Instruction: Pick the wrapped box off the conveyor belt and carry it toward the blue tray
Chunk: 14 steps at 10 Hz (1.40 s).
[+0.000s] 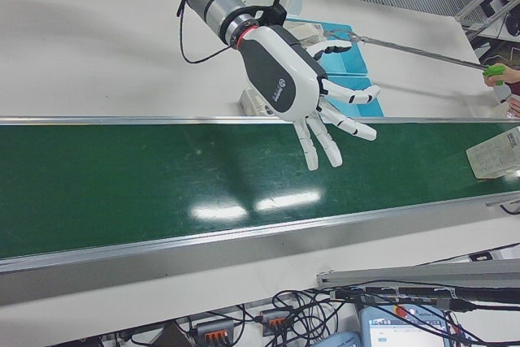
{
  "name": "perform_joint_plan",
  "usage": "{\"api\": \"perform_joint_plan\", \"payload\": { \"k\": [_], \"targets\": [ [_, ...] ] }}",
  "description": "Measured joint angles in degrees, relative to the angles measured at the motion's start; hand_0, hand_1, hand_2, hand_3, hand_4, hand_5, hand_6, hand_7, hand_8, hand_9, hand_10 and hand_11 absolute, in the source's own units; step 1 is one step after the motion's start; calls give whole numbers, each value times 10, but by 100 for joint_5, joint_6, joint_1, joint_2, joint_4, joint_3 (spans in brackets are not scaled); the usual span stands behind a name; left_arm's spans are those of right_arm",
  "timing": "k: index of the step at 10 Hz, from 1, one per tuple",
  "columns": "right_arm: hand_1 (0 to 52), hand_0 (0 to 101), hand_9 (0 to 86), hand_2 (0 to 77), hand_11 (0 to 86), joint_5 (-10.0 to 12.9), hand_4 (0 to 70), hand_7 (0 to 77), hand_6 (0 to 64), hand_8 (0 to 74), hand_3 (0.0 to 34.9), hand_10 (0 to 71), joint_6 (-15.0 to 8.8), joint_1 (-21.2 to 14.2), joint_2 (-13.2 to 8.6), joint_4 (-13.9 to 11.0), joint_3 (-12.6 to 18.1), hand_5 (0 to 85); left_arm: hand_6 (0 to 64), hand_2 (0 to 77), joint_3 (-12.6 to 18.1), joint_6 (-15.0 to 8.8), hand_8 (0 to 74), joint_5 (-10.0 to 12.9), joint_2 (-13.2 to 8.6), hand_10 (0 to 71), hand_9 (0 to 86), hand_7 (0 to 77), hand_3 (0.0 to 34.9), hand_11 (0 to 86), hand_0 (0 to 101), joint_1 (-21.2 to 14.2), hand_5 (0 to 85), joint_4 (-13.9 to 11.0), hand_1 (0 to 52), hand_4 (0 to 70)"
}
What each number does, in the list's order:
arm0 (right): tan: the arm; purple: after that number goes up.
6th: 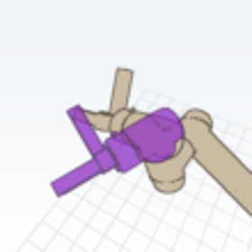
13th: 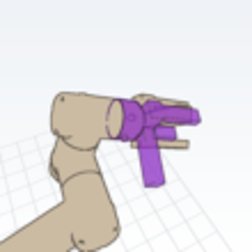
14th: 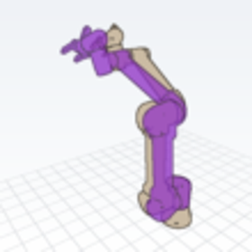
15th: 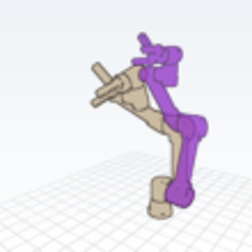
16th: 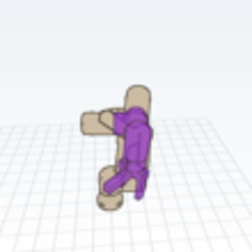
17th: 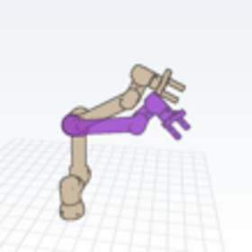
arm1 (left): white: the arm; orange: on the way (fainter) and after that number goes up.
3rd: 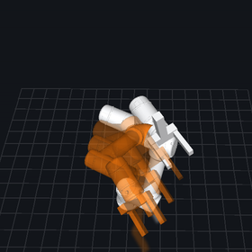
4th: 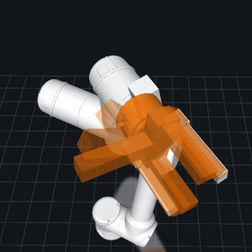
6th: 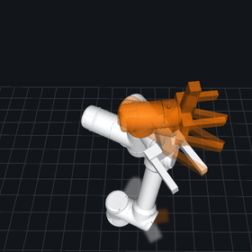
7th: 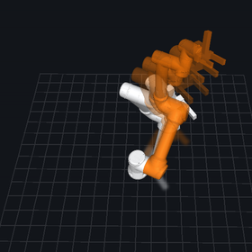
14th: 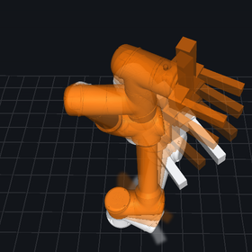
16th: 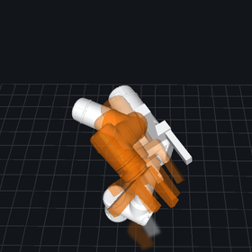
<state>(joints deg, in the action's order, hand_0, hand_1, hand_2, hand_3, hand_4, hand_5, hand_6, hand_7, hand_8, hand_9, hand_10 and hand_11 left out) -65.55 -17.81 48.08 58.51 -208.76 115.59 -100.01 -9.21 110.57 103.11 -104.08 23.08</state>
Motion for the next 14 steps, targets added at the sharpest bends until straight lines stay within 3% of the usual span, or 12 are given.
{"api": "perform_joint_plan", "payload": {
  "k": [1, 2, 3, 4, 5, 6, 7, 9, 11, 12, 13, 14],
  "targets": [
    [98, 471, 22, 147, 44, -588, 202, 158, 0, 0, 298, 27, -98, 236, -16, -428, 33, 338, 0, 5, 0, 0, 5, 0, 0, 0, 0, 5, 0, 0, 0, 0, 5, 0, 0, 0],
    [33, 408, 16, 49, 16, -1060, 158, 87, 0, 33, 298, 0, -153, 568, 0, -739, -12, 224, 0, 11, 0, 0, 5, 0, 0, 0, 0, 5, 0, 0, 0, 0, 5, 0, 0, 0],
    [120, 458, 11, 16, 5, -1463, 104, 109, 0, 0, 299, 0, -176, 1045, 106, -932, -76, 22, 0, 11, 0, 0, 5, 0, 0, 0, 5, 5, 0, 0, 0, 0, 11, 0, 0, 5],
    [120, 458, 11, 16, 5, -1686, 104, 109, 0, 0, 299, 0, -152, 1464, 308, -1005, -98, 22, 0, 11, 0, 0, 5, 0, 0, 0, 5, 5, 0, 0, 0, 0, 11, 0, 0, 5],
    [120, 458, 11, 16, 5, -1781, 104, 109, 0, 0, 299, 0, -50, 1746, 501, -1028, -97, 22, 0, 5, 0, 0, 5, 0, 0, 0, 0, 5, 0, 0, 0, 0, 11, 0, 0, 0],
    [104, 426, 16, 114, 11, -1784, 11, 136, 0, 0, 298, 0, 116, 1904, 622, -1036, -94, 93, 0, 11, 0, 0, 5, 0, 0, 0, 5, 5, 0, 0, 0, 0, 11, 0, 0, 0],
    [104, 424, 16, 109, 11, -1756, 65, 147, 0, 0, 300, 0, 258, 2014, 678, -1040, -89, 131, 0, 11, 0, 0, 0, 0, 0, 0, 5, 5, 0, 0, 0, 0, 11, 0, 0, 0],
    [87, 411, 11, 82, 11, -1711, 60, 158, 0, 0, 299, 0, 435, 2126, 716, -1036, -124, 147, 0, 11, 0, 0, 5, 0, 0, 0, 0, 5, 0, 0, 0, 0, 5, 0, 0, 0],
    [82, 402, 38, 65, 54, -1694, 22, 125, 0, 0, 298, 0, 608, 2122, 680, -987, -154, 104, 0, 11, 0, 0, 0, 0, 0, 0, 5, 5, 0, 0, 0, 0, 5, 0, 0, 0],
    [93, 377, 65, 55, 44, -1691, 33, 142, 0, 11, 300, 44, 681, 2052, 572, -932, -166, 109, 0, 11, 0, 0, 0, 0, 0, 0, 5, 5, 0, 0, 0, 0, 5, 0, 0, 0],
    [71, 377, 87, 98, 54, -1692, 71, 185, 0, 27, 300, 38, 778, 1924, 451, -910, -176, 164, 0, 11, 0, 0, 5, 0, 0, 5, 0, 5, 0, 0, 0, 0, 5, 0, 0, 0],
    [71, 377, 87, 98, 54, -1694, 71, 185, 0, 27, 300, 38, 904, 1756, 369, -945, -184, 164, 0, 11, 0, 0, 5, 0, 0, 5, 0, 5, 0, 0, 0, 0, 5, 0, 0, 0]
  ]
}}
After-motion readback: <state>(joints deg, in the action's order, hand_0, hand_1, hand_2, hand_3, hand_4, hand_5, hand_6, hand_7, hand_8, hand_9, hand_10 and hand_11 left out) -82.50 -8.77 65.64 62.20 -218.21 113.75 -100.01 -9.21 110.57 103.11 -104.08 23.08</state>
